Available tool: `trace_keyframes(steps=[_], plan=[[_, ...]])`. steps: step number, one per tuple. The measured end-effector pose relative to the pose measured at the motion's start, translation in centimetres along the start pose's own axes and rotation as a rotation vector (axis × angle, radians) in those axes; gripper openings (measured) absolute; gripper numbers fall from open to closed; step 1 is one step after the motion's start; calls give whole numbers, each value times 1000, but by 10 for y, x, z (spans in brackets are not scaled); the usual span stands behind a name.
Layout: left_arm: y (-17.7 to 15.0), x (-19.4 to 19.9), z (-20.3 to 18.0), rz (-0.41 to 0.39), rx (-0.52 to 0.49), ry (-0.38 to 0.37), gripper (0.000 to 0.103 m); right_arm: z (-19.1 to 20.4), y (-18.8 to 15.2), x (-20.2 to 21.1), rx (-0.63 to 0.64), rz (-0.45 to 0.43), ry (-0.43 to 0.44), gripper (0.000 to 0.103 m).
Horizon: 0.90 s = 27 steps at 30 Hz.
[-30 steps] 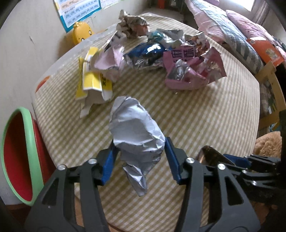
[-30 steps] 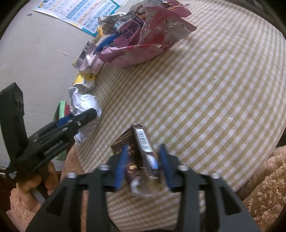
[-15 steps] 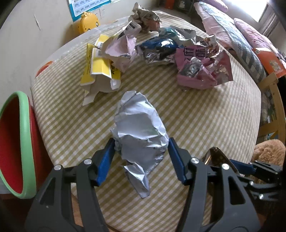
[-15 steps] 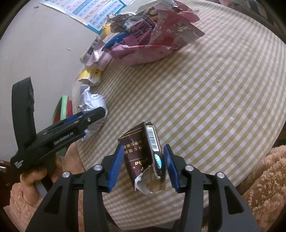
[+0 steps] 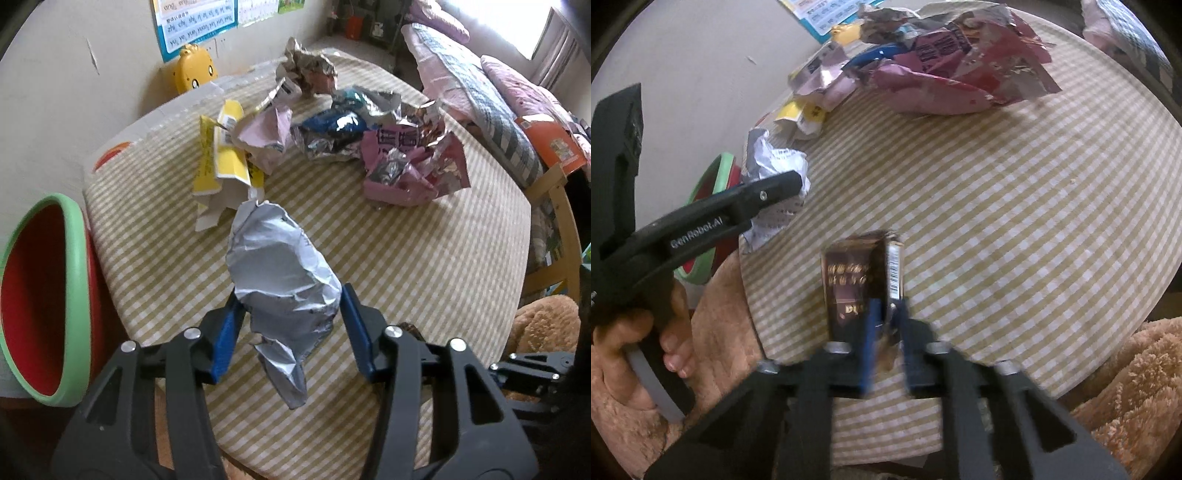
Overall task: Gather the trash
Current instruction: 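Carry the silver foil and brown box toward the red bin with both tools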
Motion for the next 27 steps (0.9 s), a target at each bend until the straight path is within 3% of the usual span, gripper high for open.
trace_keyframes(steps=[15,27], plan=[[10,33,4,-94,-1,-42,50,-6,6,37,-85,-125,-45,4],[11,59,18,-142,17,-81,50,28,30,61,-50,-196,-63,4]])
Point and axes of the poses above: each gripper's, at about its wrist camera, not at the fingertips, and x roughly against the way its jaws point, z to its left, y to its top, the point moved 4 cm from there along -x, roughly the way its jaws point, and after that the axes turned 12 degrees about x, right-handed, at the moved point
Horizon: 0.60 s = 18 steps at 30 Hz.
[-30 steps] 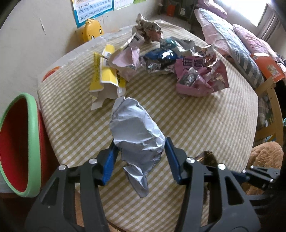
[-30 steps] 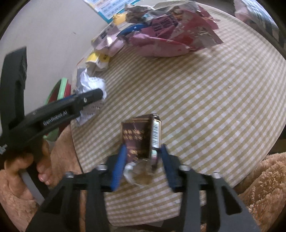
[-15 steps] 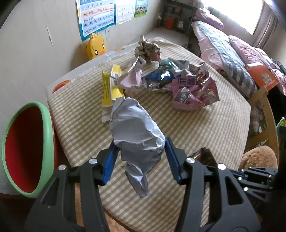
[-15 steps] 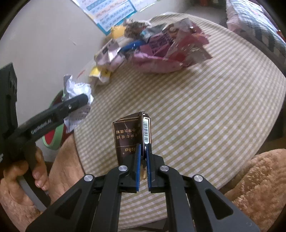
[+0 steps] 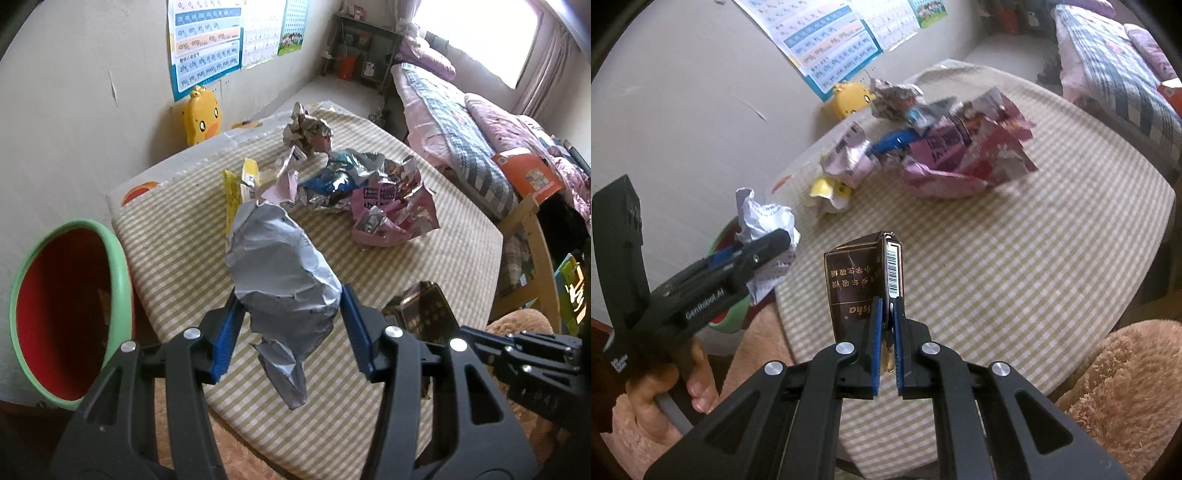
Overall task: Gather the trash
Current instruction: 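Carry the silver foil and brown box toward the red bin with both tools, then open the left tool over the red bin while the right tool releases the brown box into it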
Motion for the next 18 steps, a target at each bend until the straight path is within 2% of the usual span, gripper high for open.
trace_keyframes(steps=[18], plan=[[5,20,60,-52,116,16,50,52,23,-10,85,5,-8,4]])
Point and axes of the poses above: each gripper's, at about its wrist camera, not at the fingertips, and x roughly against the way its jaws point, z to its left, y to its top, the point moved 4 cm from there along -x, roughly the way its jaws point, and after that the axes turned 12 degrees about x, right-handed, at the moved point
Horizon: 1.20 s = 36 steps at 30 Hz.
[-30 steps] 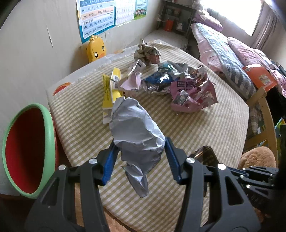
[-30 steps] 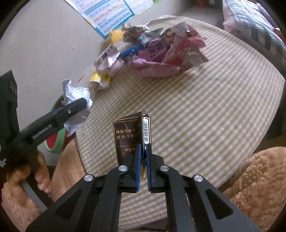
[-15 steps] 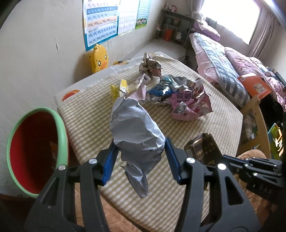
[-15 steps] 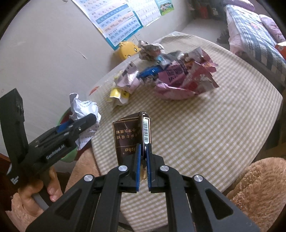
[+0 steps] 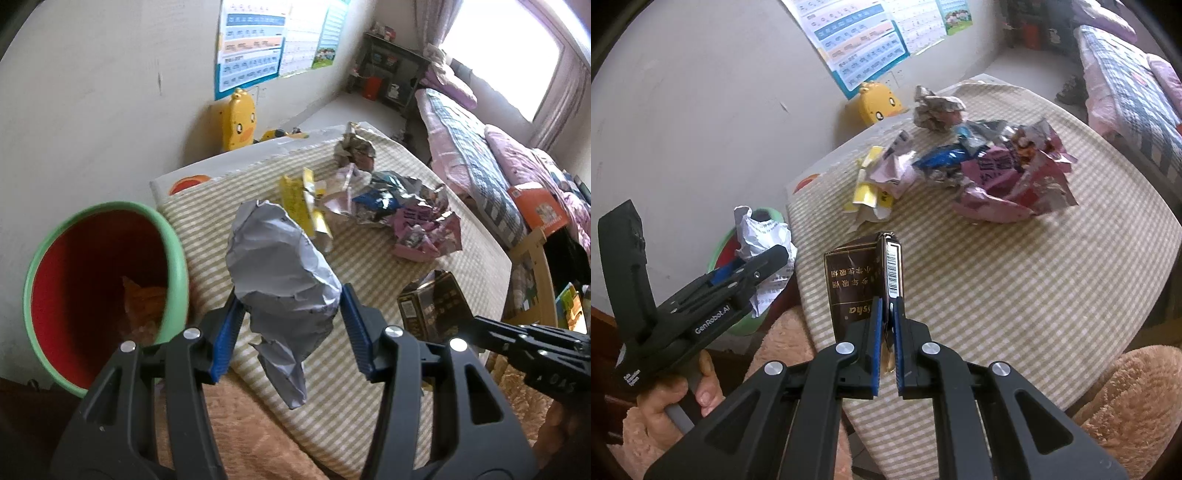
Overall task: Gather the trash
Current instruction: 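Open the left tool over the red bin while the right tool releases the brown box into it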
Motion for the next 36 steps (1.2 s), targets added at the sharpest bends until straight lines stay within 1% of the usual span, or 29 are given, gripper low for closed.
trace_keyframes(steps=[5,9,13,17,24,28,32,34,35,36], plan=[[3,4,25,-8,48,9,50,21,9,-8,40,7,9,4],[5,10,51,-24,87,40,50,41,17,-18,77,13,27,4],[6,14,90,-30,151,82,50,62,24,-32,108,28,48,4],[6,17,133,-34,215,142,50,81,33,-46,129,36,74,4],[4,22,190,-33,284,234,50,116,62,-74,157,34,149,4],[4,20,206,-21,308,245,51,135,78,-89,203,28,167,4],[3,22,211,-19,322,258,51,146,84,-102,216,44,190,5],[4,22,214,-21,324,268,52,154,87,-107,231,44,185,7],[4,22,216,-21,327,275,54,156,88,-108,229,43,183,8],[4,21,217,-20,330,280,56,157,88,-109,223,40,186,11]])
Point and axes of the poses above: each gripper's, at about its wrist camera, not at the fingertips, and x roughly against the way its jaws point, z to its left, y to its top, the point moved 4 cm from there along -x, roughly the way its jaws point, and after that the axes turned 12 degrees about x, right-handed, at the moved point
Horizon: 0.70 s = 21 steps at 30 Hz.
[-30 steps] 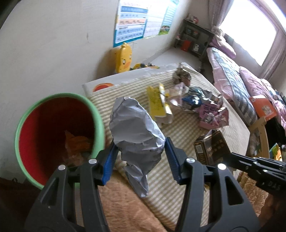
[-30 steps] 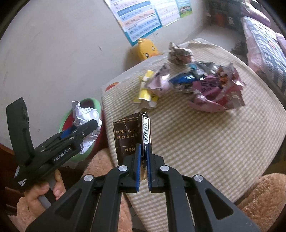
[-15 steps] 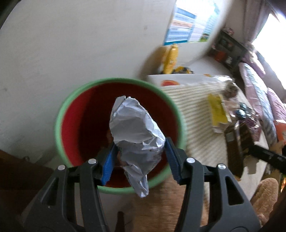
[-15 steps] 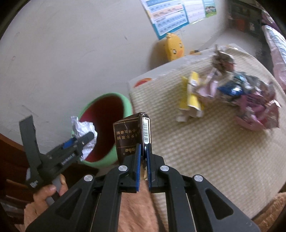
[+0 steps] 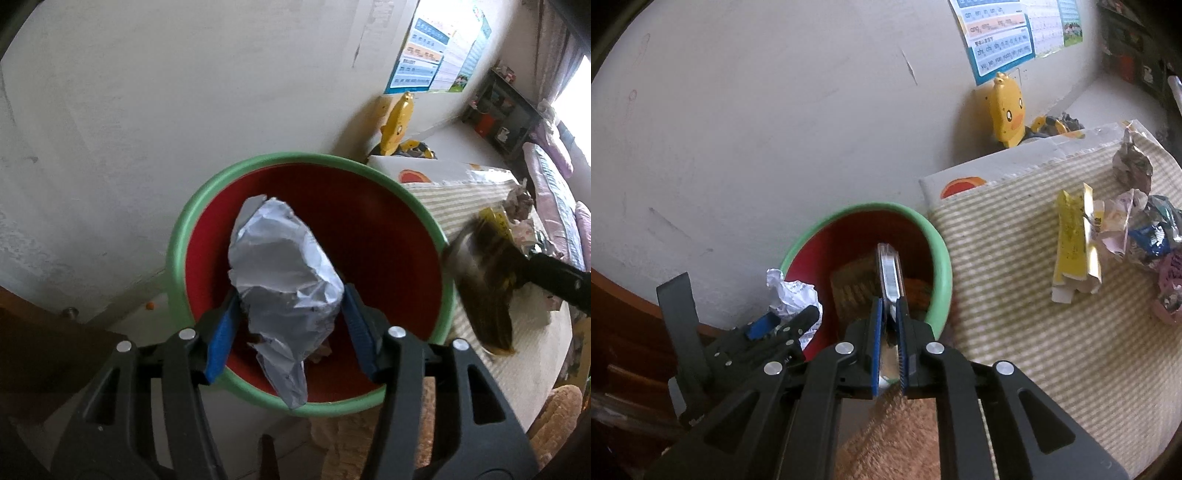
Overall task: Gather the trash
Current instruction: 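Open the left tool over the red bin while the right tool releases the brown box into it, then grasp the yellow snack packet with the left tool while the right tool moves to the pink bag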
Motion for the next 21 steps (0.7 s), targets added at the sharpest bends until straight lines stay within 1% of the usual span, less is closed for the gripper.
trace_keyframes(steps=[1,2,3,4,7,10,13,17,19,21], plan=[[1,-2,2,1,9,12,66,1,1,0,-7,-4,6,20],[1,-3,4,0,19,17,75,1,2,-1,-16,-10,17,25],[1,-2,5,-4,32,13,75,2,2,0,-18,-18,21,32],[2,-3,4,-2,37,12,75,2,2,2,-14,-26,19,34],[0,-5,4,7,33,19,80,1,3,6,-8,-31,12,34],[-1,-5,0,9,27,18,80,-6,0,12,-30,-30,16,35],[-3,-2,-8,14,31,-10,80,-14,-8,23,-17,-32,-13,36],[-10,4,-38,13,-28,-55,80,-34,-34,46,17,-43,-115,36],[-16,5,-60,22,-67,-88,80,-52,-53,59,21,-43,-193,39],[-22,4,-81,35,-110,-121,80,-68,-69,69,7,-35,-253,39]])
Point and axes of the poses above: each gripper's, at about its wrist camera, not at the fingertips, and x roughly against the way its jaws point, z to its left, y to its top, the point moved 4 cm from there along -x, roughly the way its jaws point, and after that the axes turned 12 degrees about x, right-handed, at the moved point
